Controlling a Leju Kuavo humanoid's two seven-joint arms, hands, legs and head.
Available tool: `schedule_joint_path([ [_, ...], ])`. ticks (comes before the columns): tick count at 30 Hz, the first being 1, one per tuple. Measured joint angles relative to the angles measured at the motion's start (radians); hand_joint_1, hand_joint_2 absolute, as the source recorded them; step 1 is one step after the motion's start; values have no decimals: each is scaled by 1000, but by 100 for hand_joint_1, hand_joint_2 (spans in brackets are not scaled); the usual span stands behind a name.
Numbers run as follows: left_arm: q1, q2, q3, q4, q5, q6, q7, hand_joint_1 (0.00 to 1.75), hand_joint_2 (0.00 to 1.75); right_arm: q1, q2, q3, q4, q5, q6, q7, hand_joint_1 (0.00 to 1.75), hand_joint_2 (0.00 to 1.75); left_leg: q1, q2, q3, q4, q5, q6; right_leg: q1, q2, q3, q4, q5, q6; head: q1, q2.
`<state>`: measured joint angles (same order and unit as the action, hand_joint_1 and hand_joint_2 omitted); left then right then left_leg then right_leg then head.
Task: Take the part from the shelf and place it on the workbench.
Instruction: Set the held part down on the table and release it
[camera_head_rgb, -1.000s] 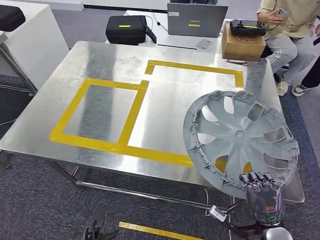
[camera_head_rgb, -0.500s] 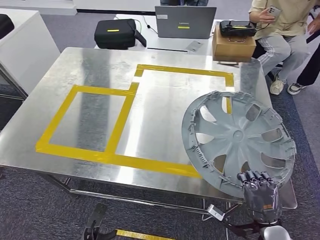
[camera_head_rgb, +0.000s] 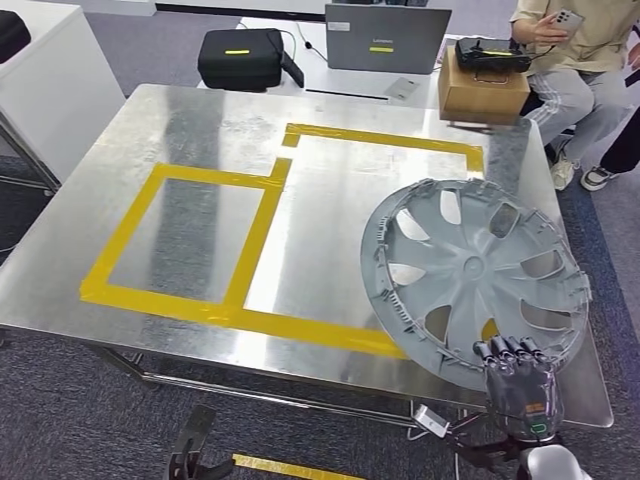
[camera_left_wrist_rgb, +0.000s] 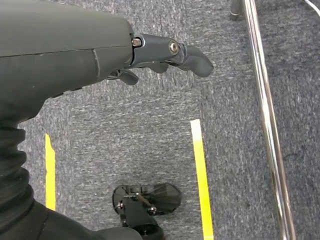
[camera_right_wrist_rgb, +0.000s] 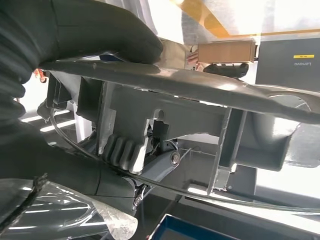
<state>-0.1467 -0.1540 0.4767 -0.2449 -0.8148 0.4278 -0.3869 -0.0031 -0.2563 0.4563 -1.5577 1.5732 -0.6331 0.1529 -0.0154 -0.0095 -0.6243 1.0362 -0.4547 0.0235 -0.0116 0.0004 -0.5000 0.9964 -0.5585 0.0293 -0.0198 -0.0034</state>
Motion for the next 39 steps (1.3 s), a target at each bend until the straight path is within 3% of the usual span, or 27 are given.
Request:
schedule_joint_path([
  [20, -4, -10, -10, 0, -32, -21, 18, 0, 175, -192, -1, 12, 101, -69, 74, -66, 175, 175, 1, 0, 1, 0, 5, 3, 1, 0, 1, 0, 3, 4, 0, 0],
  [30, -15, -20, -53, 0, -70, -50, 45, 0, 175, -419, 21, 39, 386, -186, 109, -132, 175, 175, 1, 0, 1, 0, 7, 5, 1, -1, 1, 1, 5, 7, 0, 0],
  [39, -15, -22, -78, 0, -88, -59, 54, 0, 175, -514, 53, 59, 531, -190, 128, -141, 175, 175, 1, 0, 0, 0, 7, 5, 1, -1, 1, 1, 5, 7, 0, 0],
])
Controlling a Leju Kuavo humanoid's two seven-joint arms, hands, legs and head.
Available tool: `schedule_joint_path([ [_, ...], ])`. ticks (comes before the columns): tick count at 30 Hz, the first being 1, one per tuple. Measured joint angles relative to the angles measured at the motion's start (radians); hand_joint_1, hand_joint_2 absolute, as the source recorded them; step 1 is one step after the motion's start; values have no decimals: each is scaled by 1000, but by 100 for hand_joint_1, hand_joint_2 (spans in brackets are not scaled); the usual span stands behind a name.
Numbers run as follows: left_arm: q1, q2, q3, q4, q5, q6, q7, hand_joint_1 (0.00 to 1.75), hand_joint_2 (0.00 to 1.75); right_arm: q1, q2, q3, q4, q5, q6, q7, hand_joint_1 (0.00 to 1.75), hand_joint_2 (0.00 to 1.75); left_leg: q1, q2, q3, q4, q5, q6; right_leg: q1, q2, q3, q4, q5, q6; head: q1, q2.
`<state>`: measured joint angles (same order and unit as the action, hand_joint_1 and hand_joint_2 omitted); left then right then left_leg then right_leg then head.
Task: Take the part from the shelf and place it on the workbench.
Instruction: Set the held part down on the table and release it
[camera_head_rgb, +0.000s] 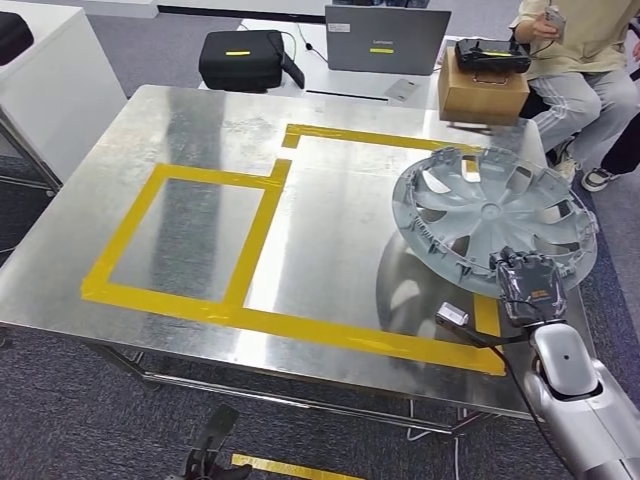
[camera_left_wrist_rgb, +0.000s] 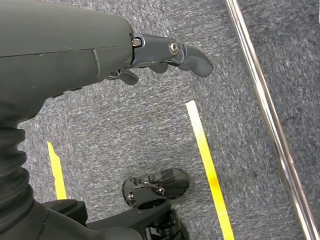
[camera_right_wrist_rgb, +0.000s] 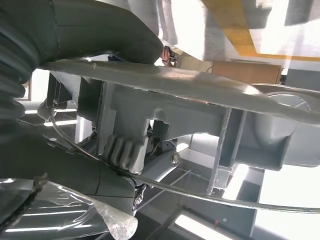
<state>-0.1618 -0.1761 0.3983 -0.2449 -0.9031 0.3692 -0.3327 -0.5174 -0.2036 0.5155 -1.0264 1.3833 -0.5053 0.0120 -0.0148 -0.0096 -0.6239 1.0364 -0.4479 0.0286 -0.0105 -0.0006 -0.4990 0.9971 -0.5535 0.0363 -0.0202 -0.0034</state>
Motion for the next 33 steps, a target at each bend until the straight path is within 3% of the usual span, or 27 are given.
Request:
schedule_joint_path([
  [33, -5, -17, -38, 0, -11, -16, 14, 0, 175, -145, 177, 163, 134, 49, 45, 11, 175, 175, 1, 0, 0, 0, 0, 0, 0, 0, 0, 1, 0, 0, 0, 0],
])
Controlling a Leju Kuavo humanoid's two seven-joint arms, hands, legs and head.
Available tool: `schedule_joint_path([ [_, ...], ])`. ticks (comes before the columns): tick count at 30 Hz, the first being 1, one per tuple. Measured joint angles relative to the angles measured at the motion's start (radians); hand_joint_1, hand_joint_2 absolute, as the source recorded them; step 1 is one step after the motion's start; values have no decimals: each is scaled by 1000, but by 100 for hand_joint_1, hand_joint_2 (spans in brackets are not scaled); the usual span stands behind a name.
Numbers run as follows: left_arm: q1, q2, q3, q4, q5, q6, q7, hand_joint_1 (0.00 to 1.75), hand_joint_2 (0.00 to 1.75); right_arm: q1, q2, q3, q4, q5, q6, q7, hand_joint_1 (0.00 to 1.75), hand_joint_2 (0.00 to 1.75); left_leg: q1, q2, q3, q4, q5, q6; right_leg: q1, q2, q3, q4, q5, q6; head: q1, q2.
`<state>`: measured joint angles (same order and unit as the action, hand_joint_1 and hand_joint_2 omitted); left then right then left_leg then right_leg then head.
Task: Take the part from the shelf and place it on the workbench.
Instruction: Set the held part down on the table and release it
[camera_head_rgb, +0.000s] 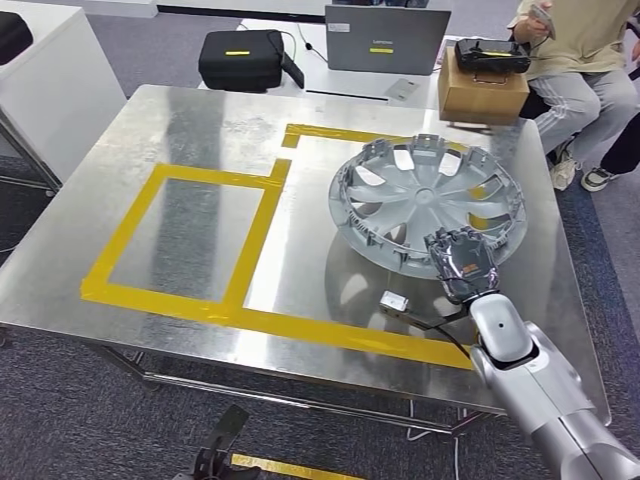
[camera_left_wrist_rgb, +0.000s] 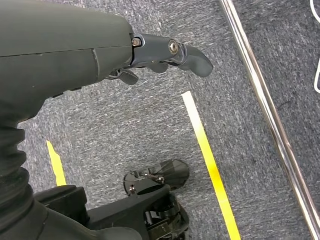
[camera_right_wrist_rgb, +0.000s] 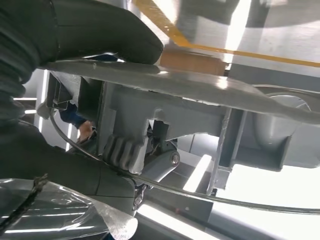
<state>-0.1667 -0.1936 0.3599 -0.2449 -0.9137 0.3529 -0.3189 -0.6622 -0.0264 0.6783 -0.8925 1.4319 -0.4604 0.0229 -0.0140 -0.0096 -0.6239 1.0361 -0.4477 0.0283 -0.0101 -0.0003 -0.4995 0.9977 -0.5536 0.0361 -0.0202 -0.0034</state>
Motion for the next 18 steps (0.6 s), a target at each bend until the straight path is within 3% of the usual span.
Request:
schedule_joint_path([
  [18, 0, -2, -7, 0, 3, 1, -2, 0, 175, -15, 33, 42, 60, -15, -10, 4, 175, 175, 0, 0, 0, 0, 0, 0, 0, 0, 0, 0, 0, 0, 0, 0],
])
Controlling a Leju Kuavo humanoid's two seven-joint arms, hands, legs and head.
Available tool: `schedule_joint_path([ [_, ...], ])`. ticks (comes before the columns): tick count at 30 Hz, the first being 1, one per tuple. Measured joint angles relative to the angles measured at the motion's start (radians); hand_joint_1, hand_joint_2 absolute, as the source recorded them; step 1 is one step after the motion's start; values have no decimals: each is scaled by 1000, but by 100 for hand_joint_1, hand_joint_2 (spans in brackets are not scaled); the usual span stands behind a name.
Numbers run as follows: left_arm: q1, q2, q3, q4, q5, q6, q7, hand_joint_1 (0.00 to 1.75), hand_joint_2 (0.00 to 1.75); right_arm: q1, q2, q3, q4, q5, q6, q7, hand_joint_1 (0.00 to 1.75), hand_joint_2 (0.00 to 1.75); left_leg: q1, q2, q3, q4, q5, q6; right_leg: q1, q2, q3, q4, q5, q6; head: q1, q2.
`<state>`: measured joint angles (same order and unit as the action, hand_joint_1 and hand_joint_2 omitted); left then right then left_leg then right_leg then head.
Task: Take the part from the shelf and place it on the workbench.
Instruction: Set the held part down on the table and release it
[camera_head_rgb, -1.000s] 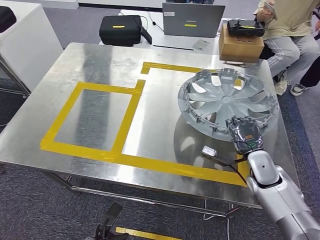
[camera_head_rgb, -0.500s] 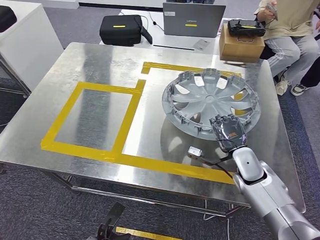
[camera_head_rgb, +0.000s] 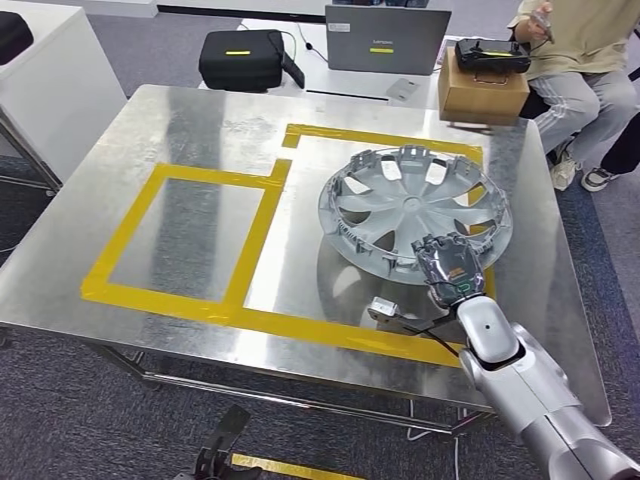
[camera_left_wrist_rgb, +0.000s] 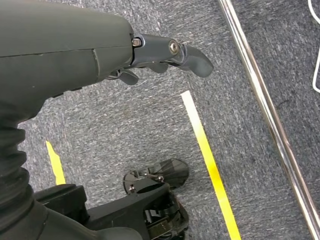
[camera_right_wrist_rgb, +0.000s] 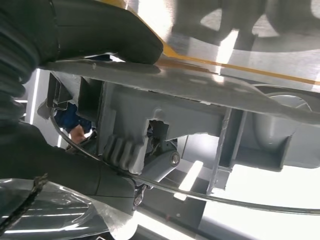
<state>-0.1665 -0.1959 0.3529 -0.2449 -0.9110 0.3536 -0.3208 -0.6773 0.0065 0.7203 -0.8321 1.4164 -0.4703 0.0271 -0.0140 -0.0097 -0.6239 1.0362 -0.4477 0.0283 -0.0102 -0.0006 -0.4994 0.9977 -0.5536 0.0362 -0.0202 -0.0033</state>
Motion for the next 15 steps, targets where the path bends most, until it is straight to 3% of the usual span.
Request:
schedule_joint_path([
  [15, 0, 0, 0, 0, 4, 2, -8, 0, 175, -8, 0, 18, 27, -1, -4, 9, 175, 175, 0, 0, 0, 0, 0, 0, 0, 0, 0, 0, 0, 0, 0, 0],
])
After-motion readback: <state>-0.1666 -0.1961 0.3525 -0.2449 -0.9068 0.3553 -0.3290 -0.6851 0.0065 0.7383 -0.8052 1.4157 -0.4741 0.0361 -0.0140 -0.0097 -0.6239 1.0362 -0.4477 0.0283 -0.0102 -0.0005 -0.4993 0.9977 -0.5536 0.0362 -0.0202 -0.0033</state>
